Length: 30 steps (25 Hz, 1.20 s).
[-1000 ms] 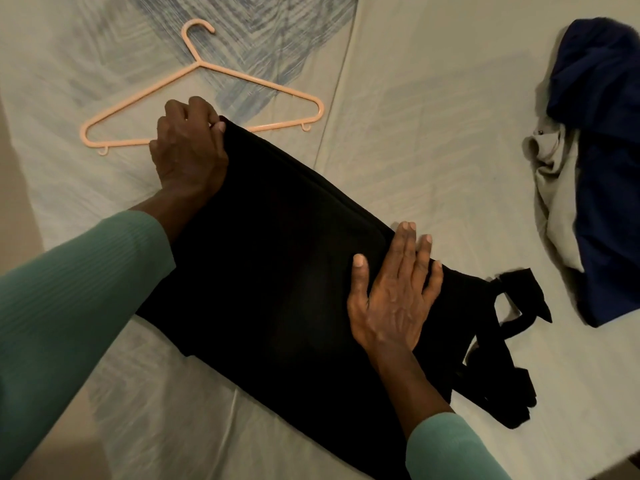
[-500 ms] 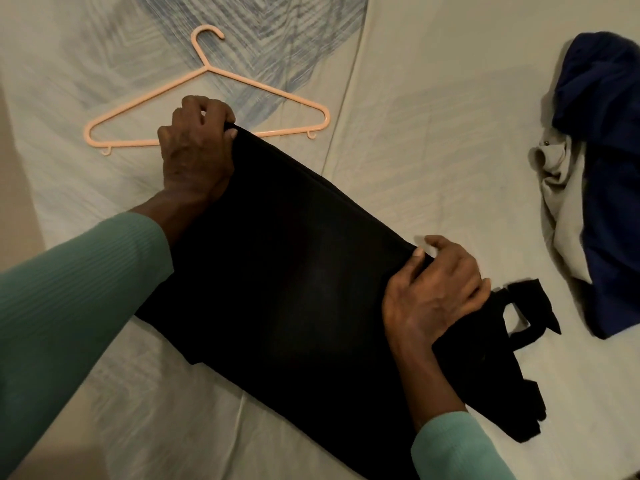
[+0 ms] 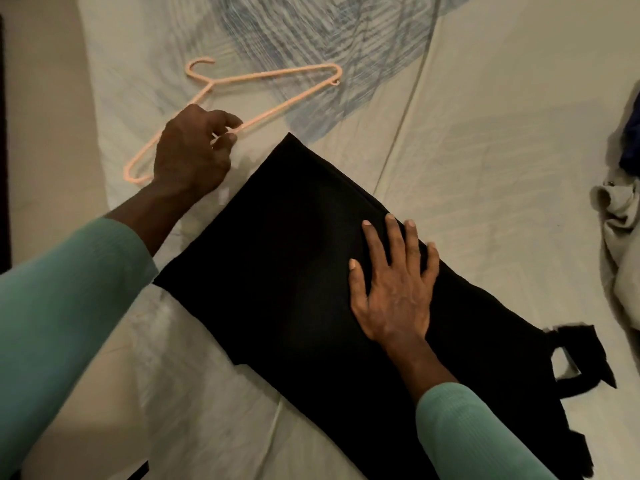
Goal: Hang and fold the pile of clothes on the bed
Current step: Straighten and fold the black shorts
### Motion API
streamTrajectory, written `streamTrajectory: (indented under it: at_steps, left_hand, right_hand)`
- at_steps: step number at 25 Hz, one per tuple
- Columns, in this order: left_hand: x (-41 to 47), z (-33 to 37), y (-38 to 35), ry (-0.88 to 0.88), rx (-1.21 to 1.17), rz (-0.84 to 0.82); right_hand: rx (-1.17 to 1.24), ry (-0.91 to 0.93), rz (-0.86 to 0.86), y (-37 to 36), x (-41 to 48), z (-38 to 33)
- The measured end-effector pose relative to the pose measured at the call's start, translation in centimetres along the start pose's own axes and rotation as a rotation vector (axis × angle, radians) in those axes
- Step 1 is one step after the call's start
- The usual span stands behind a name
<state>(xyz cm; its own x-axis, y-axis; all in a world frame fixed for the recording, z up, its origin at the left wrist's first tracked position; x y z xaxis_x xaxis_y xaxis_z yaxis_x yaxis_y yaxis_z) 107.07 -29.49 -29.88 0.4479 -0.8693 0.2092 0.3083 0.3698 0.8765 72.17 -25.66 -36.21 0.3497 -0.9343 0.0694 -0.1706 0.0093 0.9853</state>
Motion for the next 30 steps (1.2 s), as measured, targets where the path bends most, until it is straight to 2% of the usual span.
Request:
streamTrajectory:
  at_steps: [3, 5, 8, 10, 12, 15, 18, 20, 22, 23, 24, 26, 27, 28, 30]
  left_hand:
    - [-5.1, 1.9, 2.1, 0.097, -0.076, 0.067]
    - [-9.4, 3.3, 2.6, 0.101, -0.114, 0.044]
    - [-13.2, 3.2, 1.7, 0.141, -0.028, 0.0]
    - [-13.1, 2.0, 1.0, 0.225, 0.073, -0.003]
    - [-12.1, 0.9, -0.1, 0.316, 0.149, -0.084]
    - [-10.7, 0.7, -0.7, 0.386, -0.021, -0.208]
    - [-11.1, 4.2, 1.1, 0.179, -0.022, -0.101]
    - [-13.4, 8.7, 2.6, -0.022, 0.001, -0.019]
    - [-16.8, 13.1, 2.6, -0.142, -0.014, -0.042]
    - [-18.6, 15.1, 2.0, -0.181, -0.033, -0.088]
    - [-20.7, 17.1, 1.0, -0.226, -0.043, -0.139]
    - [-24.8, 20.7, -1.2, -0.306, -0.041, -0.211]
    - [-26.4, 21.7, -2.2, -0.315, -0.046, -0.237]
    - [-28.0, 22.7, -3.0, -0.311, -0.047, -0.253]
    - [-30.5, 23.9, -3.9, -0.289, -0.034, -0.263]
  right_hand:
    - [-0.005, -0.004, 0.008, -0.2, 0.0, -0.1]
    - [-0.002, -0.002, 0.01, -0.2, 0.0, -0.1]
    - [0.005, 0.001, 0.01, -0.3, 0.0, -0.1]
    - [-0.001, -0.001, 0.011, -0.4, 0.1, -0.2]
    - [0.0, 0.001, 0.019, -0.4, 0.2, -0.1]
    - [0.017, 0.005, 0.019, -0.3, 0.0, -0.1]
    - [0.163, -0.038, 0.035, 0.5, 0.2, -0.1]
    - [0.311, -0.015, 0.15, 2.7, -0.5, 0.1]
    - [0.489, -0.015, 0.264, 5.9, -1.7, 0.8]
    - [0.64, -0.073, 0.224, 7.0, -2.3, 1.4]
    - [0.833, -0.186, 0.091, 7.5, -3.0, 2.1]
    - [1.126, -0.485, -0.268, 6.8, -4.7, 3.5]
    - [1.13, -0.583, -0.384, 6.2, -5.3, 4.1]
    - [1.082, -0.623, -0.429, 6.1, -5.9, 5.2]
    - [0.998, -0.634, -0.413, 6.1, -6.6, 7.2]
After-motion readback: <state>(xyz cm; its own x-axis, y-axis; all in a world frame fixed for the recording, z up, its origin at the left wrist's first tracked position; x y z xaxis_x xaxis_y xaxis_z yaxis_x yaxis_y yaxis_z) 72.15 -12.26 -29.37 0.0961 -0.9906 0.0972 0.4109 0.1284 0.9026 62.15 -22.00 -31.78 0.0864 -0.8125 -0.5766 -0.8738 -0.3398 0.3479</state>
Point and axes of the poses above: each hand's wrist, its own x-axis towards the middle knuckle, its own y-axis out of the back of the hand, z = x × y, the point moved 6 cm from there along x, towards the middle knuckle, and after that the axes turned 4 degrees about z, right-handed, at the moved point
